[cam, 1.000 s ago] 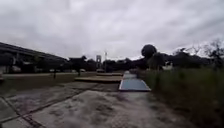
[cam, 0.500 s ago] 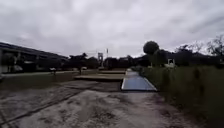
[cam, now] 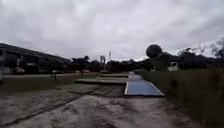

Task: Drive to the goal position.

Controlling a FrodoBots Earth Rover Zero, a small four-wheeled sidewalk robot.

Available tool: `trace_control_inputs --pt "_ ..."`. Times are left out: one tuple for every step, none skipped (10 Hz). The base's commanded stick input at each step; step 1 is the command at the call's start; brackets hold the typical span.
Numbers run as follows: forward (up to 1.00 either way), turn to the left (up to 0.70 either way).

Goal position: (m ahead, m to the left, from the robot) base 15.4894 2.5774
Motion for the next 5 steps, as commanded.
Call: trace_control_inputs --pt "0.50 0.00" --pt "0.50 0.00" --pt "0.50 -0.17" --pt "0.50 -0.50" --pt "0.50 -0.50"
